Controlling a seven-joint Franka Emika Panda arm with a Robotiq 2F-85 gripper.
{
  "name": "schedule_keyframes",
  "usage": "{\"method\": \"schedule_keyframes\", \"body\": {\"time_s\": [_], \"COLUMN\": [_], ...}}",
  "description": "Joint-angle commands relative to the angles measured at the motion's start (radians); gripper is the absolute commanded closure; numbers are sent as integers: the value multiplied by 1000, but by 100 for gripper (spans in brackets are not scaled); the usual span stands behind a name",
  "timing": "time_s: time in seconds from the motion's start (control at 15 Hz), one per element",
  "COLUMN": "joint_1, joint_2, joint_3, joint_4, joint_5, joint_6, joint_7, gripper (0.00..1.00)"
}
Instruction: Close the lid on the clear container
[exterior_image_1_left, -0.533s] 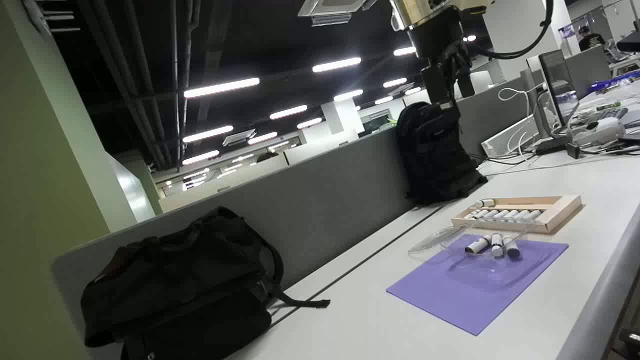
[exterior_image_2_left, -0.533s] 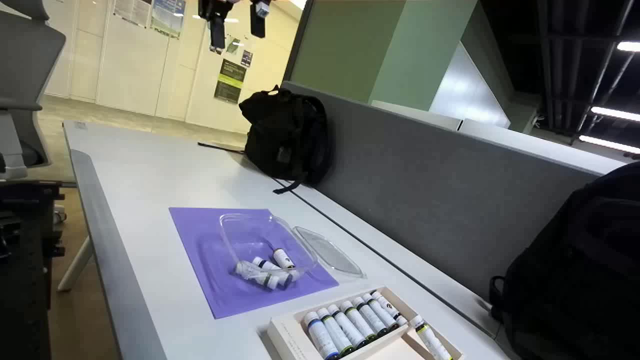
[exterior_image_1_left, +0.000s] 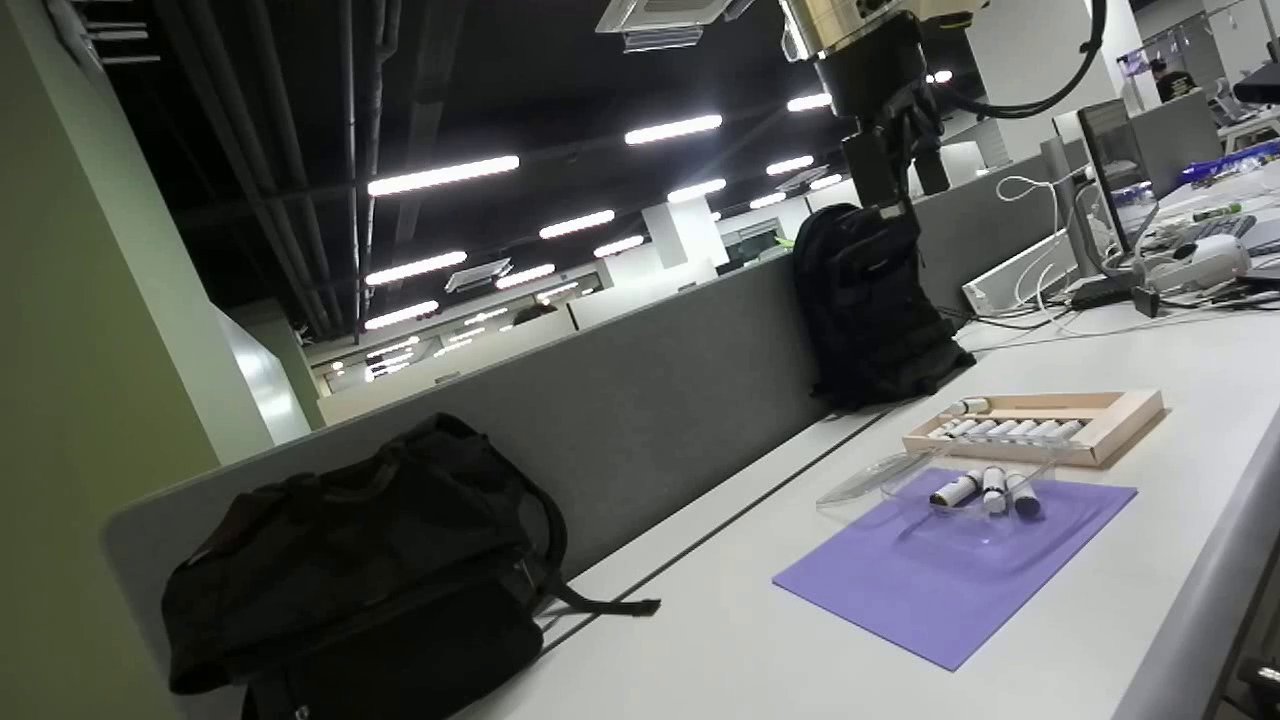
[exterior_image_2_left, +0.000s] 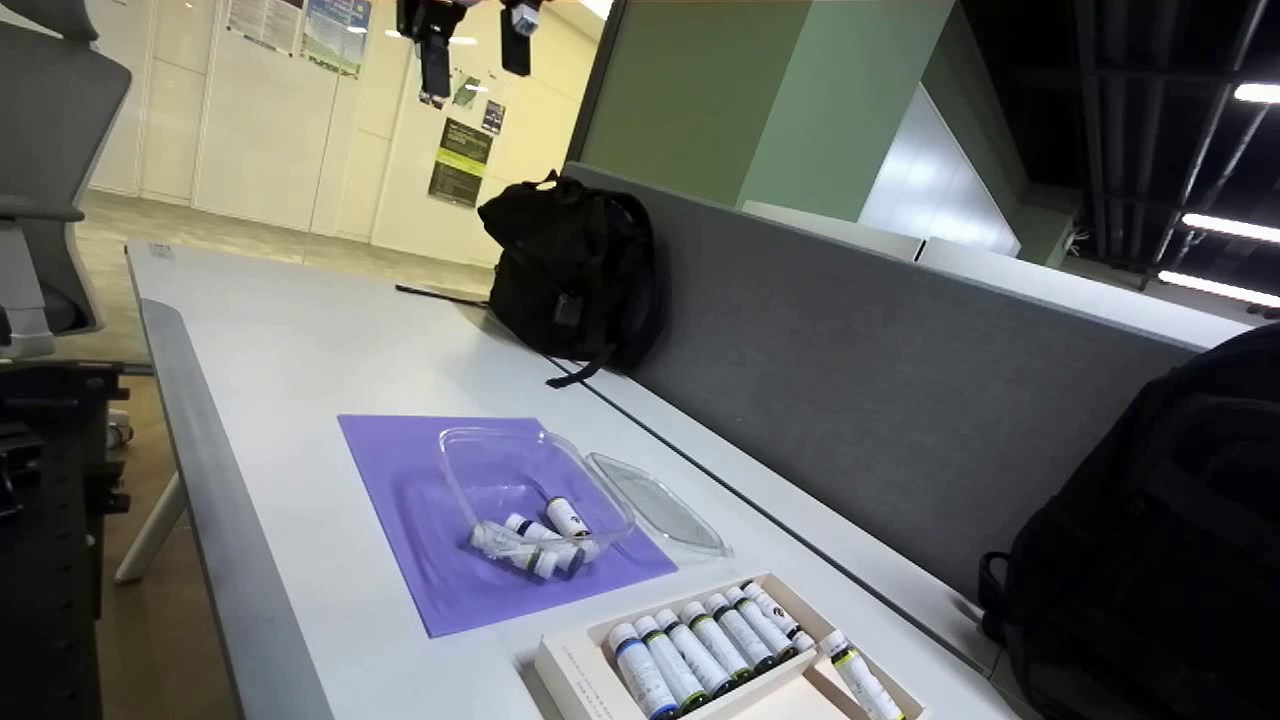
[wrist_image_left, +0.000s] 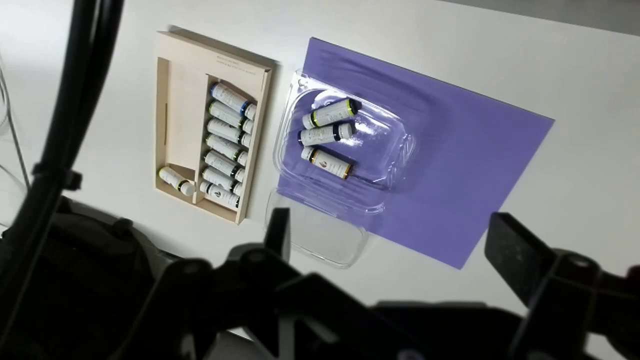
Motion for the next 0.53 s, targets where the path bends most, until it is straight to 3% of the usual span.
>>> {"method": "schedule_keyframes", "body": {"time_s": [0.0, 0.33, 0.47], "joint_1": [25, 25, 24], "joint_2": [6, 6, 43], "joint_3": [-22, -22, -54], "joint_4": [2, 2, 22], "joint_5": [-18, -18, -26], "joint_6": [-4, -4, 38], "joint_7": [15, 15, -40], "gripper": [0, 0, 0]}}
